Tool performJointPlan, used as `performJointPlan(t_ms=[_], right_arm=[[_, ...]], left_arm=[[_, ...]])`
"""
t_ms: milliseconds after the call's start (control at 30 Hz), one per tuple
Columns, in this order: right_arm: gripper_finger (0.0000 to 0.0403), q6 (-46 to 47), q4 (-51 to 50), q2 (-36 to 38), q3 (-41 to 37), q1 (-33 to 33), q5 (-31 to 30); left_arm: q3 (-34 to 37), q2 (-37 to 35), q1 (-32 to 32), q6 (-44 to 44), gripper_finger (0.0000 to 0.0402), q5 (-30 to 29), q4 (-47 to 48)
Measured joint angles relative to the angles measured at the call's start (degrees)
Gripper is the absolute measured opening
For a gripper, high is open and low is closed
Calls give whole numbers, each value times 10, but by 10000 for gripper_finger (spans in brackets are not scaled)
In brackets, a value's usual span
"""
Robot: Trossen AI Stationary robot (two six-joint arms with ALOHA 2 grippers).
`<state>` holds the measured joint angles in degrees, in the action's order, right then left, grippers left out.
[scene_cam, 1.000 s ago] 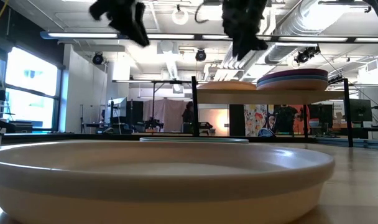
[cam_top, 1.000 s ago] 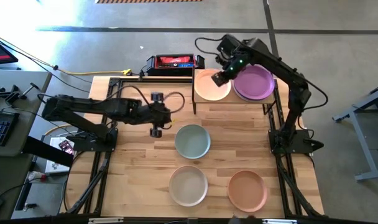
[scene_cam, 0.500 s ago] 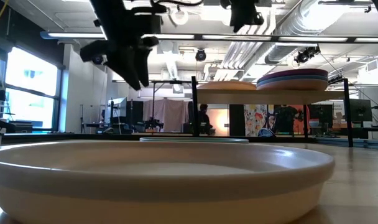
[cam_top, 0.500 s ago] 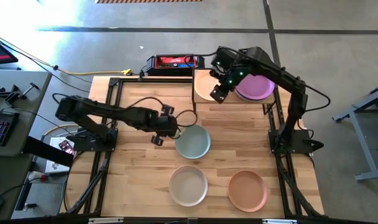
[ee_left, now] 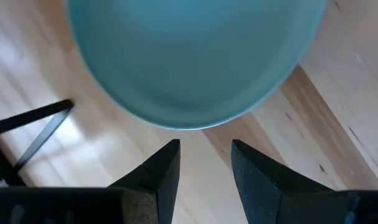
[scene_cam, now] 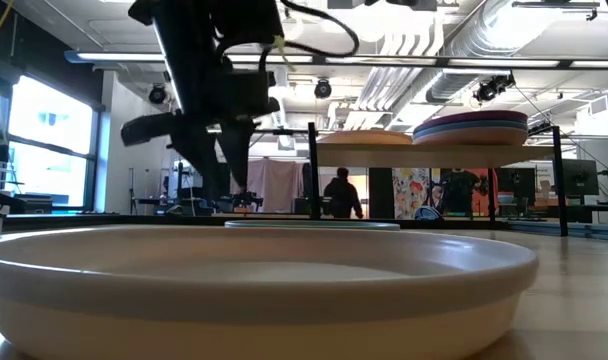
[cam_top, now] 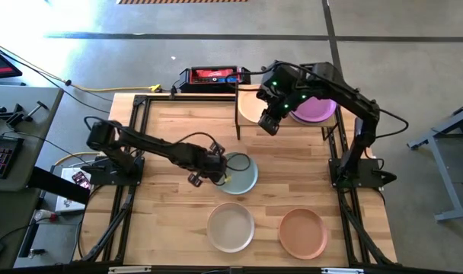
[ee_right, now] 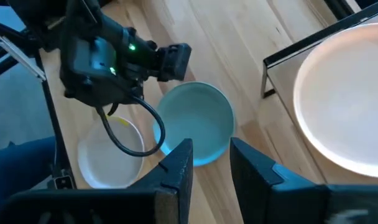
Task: Place and stack plates onto a shelf
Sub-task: Stack the light blue plate on top of the yellow plate on the shelf
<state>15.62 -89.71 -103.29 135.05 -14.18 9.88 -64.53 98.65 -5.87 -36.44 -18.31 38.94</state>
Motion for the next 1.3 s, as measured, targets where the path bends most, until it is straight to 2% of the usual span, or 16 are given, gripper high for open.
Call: performJointPlan(t_ms=[433,667,1167,1300], right_arm=[[85,4,-3,7,-2,1,-14],[85,4,-3,7,-2,1,-14],[85,9,-3,7,-2,1,-14],[85,9,-3,7,-2,1,-17]], left_arm=[[0,29,-2,-102,133,34,-30],[0,29,-2,-147,133,103,-28],[0,82,-2,-148,133,101,-31],[0,83,-2,-148,122,101,-37]])
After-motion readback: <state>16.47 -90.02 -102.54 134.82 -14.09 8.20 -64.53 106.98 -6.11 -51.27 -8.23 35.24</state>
